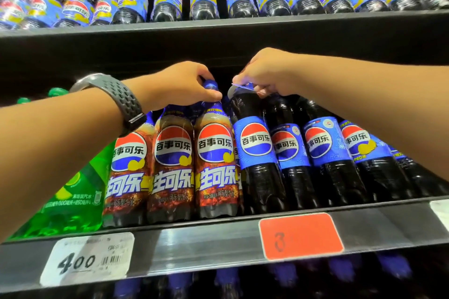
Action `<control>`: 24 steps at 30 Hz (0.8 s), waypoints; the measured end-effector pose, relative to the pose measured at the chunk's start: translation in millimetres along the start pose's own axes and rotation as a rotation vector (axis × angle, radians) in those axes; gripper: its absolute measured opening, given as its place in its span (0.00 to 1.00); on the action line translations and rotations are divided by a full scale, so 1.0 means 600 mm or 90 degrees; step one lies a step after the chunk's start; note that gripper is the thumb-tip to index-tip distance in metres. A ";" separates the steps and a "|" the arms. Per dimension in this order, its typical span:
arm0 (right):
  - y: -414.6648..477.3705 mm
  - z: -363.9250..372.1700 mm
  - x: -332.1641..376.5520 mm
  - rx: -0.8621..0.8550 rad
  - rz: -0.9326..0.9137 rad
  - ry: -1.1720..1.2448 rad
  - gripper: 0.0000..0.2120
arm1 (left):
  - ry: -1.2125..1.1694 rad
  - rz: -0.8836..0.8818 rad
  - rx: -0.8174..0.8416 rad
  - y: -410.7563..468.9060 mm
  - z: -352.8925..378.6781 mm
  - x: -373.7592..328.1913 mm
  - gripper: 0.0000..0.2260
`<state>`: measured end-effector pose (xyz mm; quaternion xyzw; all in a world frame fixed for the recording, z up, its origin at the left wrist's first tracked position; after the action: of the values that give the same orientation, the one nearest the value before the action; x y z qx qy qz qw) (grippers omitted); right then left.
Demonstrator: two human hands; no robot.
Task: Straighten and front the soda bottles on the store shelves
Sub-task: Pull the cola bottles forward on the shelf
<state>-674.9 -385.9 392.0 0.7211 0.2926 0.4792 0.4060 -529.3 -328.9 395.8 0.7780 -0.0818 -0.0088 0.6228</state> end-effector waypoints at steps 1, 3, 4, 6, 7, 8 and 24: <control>0.001 0.000 0.001 -0.012 0.004 -0.002 0.02 | -0.002 0.001 -0.004 -0.002 0.001 0.001 0.22; 0.003 -0.002 -0.001 -0.032 0.016 -0.002 0.04 | -0.005 0.005 -0.012 -0.005 0.003 0.002 0.22; 0.005 -0.004 -0.003 -0.044 0.024 -0.002 0.05 | -0.005 0.006 -0.015 -0.006 0.003 0.002 0.23; 0.007 -0.006 -0.009 -0.058 0.032 -0.011 0.07 | -0.002 0.010 -0.021 -0.007 0.002 0.003 0.23; 0.004 -0.006 -0.011 -0.052 0.034 -0.024 0.08 | -0.004 0.011 -0.024 -0.008 0.003 0.003 0.23; 0.000 -0.005 -0.012 -0.043 0.035 -0.044 0.07 | -0.006 0.012 -0.026 -0.007 0.003 0.003 0.23; -0.004 -0.093 -0.027 -0.077 -0.122 -0.299 0.16 | -0.004 0.189 -0.153 0.003 0.024 -0.123 0.17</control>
<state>-733.0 -380.7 394.3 0.7560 0.2280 0.2748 0.5486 -603.7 -333.1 387.5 0.6776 -0.1958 0.0709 0.7053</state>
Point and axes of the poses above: each hand's wrist, its own y-axis towards the middle knuckle, its own z-axis out of the palm, x = y × z, the point moved 6 cm from there along y, towards the middle knuckle, and after that the axes turned 13 degrees about -x, right-handed, at the moved point
